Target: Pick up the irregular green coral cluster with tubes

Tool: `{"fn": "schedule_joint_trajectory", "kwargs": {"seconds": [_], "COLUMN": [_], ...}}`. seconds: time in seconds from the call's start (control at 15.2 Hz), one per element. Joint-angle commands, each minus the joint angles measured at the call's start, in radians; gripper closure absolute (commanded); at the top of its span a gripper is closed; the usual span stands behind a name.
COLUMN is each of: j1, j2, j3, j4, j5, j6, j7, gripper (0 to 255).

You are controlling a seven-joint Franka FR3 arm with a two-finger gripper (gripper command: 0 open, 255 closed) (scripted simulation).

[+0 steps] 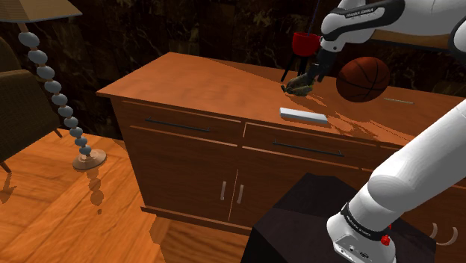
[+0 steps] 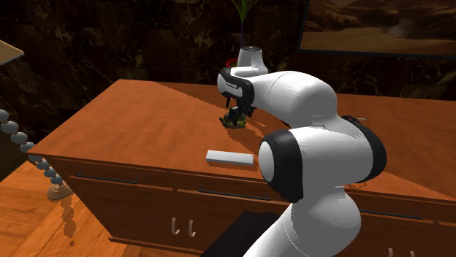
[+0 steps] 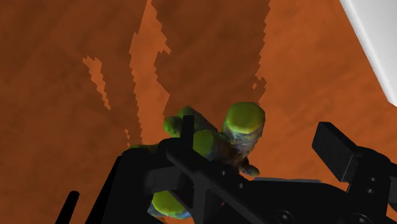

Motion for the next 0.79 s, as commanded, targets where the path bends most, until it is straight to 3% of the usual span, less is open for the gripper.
{"fn": "schedule_joint_trajectory", "kwargs": {"seconds": [0.0,0.33,0.4,0.73], "j1": [-0.001,-0.001,-0.002,-0.002], "j2": [0.005,0.015,0.012,0.013], "j3": [-0.002,-0.005,-0.005,-0.005], "j4": [-0.022,-0.061,-0.061,-0.06], "j5": [0.002,0.006,0.005,0.005], "j6": [0.027,0.075,0.073,0.072], "j7": [-0.002,-0.006,-0.006,-0.006], "gripper": [0,0,255,255]}}
